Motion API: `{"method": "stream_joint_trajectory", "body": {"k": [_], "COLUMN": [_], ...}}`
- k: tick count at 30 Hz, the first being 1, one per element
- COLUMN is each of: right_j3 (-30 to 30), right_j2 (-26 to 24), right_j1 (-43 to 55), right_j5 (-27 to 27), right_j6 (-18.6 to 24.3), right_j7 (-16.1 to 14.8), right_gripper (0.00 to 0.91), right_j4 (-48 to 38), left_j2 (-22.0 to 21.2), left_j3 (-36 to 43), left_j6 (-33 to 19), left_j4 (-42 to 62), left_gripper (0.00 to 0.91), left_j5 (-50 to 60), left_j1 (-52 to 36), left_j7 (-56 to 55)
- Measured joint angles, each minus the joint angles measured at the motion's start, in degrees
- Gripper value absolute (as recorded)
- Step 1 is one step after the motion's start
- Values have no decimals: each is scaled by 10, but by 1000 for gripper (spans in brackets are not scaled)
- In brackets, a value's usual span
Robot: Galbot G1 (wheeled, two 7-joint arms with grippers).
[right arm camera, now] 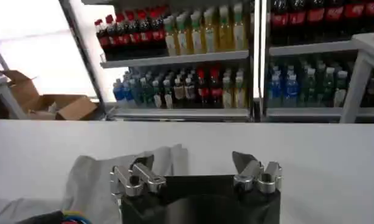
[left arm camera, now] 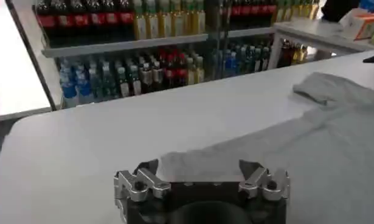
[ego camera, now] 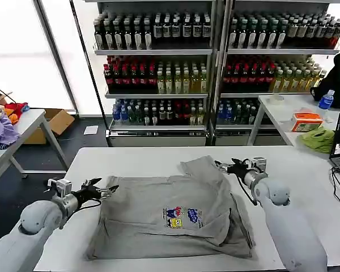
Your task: Fold and organize the clothes.
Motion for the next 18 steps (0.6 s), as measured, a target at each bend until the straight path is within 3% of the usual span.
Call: {"method": "stream_joint_trajectory", "body": {"k": [3, 4, 6, 7, 9, 12, 18], "right_j3": [-5, -7, -10, -12, -14, -18, -20], "right_j2": [16, 21, 30, 34, 41, 50, 65], "right_j1": [17, 23, 31, 35, 42, 51, 66], "right_j5": [-6, -8, -11, -12, -14, -14, -13], "right_j6": [2, 3, 6, 7, 8, 9, 11], "right_j7": [-1, -2, -2, -2, -3, -2, 0], "right_gripper": [907, 907, 625, 272, 0, 0, 0], "right_j4": [-32, -42, -59, -67, -81, -97, -124], "left_j2": [-7, -9, -13, -14, -16, -15, -11], "left_j3": [22, 27, 37, 40, 46, 52, 52], "left_j6": [-4, -5, -6, -7, -7, -7, -4], "left_j4": [38, 48, 64, 71, 84, 97, 102], "left_gripper": [907, 746, 292, 151, 60, 10, 10], "left_j5": [3, 3, 4, 5, 6, 5, -1], "left_j1": [-33, -40, -53, -59, -67, -74, -71], "left_j7": [3, 3, 5, 6, 7, 9, 18]}}
